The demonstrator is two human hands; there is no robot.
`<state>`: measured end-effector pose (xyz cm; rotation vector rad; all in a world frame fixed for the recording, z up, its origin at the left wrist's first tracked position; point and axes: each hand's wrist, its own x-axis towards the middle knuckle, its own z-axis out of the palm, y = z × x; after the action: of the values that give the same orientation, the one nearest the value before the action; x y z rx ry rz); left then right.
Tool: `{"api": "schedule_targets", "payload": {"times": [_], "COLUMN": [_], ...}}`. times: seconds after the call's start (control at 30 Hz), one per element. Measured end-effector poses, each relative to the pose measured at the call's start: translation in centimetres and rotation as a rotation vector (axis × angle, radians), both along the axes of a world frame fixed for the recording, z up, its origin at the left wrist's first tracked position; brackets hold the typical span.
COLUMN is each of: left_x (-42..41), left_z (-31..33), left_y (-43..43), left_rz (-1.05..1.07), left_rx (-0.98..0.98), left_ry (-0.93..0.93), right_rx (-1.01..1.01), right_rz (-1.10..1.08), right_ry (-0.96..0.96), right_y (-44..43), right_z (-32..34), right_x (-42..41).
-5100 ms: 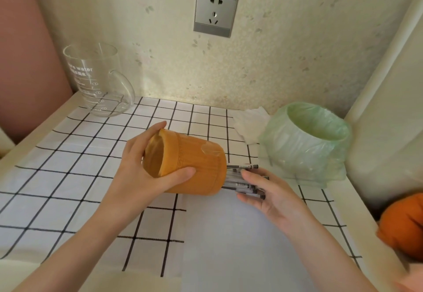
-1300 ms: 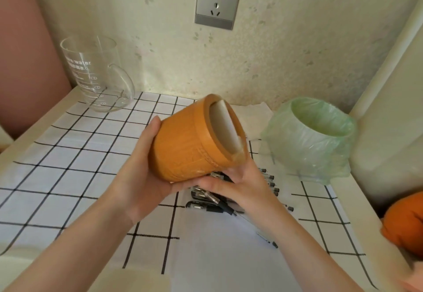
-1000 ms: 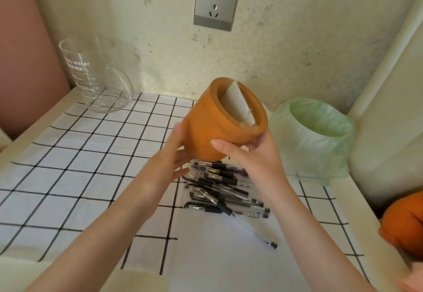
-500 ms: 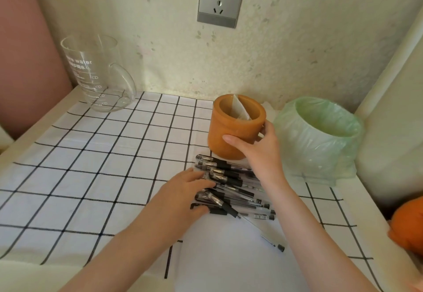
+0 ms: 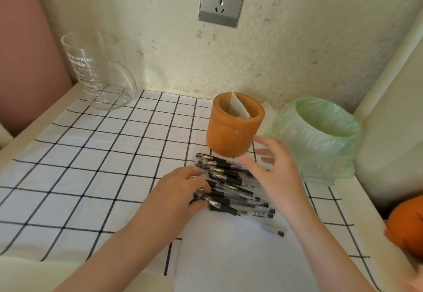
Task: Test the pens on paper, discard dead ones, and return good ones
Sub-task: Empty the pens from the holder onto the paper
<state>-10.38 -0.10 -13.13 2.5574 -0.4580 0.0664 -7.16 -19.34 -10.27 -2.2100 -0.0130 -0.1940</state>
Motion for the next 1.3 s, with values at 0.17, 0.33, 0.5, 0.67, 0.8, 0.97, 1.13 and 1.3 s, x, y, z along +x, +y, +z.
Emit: {"api": "schedule_targets", "payload": {"times": [0.17,0.33,0.5,0.67,0.8,0.97,1.13,1.3], "left_x": [-0.5,-1.0,-1.1,-0.6,-0.1,1.4,2.8,3.4], "left_z": [0.6,1.0,0.7,0.1,-0.9,-1.4,-1.1,-1.7], "left_y": [1.0,3.5,3.7,1.7,1.0,-0.3,-2.8,-4.0], "left_rz": [0.030,0.110,0.057,-0.164,-0.172,-0.179,-0.220,-0.215], "left_rx": [0.039,0.107,0.098,0.202,0.270,0.302,0.382,0.404], "left_ry": [0.006,0.081,0.093,-0.055,-0.105,-0.080,-0.069,-0.056], "right_rx": [-0.162,-0.524,-0.561,-0.603,-0.571,-0.398,-0.369,-0.326], "right_rz": [0.168,0.409,0.418,0.563,0.655,0.571,0.299,0.316], "right_ry": [0.153,0.139,0.184,0.150,0.161,0.182,0.183,0.320], "right_y": [-2.5,-3.3,-3.5,-2.2,-1.8,-2.1,-3.6,-3.8], "right_z": [-0.6,-1.7,-1.4,-1.7,-2.0,-1.2,-0.2,-0.8], "right_x": [-2.8,-3.0,-2.6,-1.4,-1.4,-1.8,-2.2,-2.5]}}
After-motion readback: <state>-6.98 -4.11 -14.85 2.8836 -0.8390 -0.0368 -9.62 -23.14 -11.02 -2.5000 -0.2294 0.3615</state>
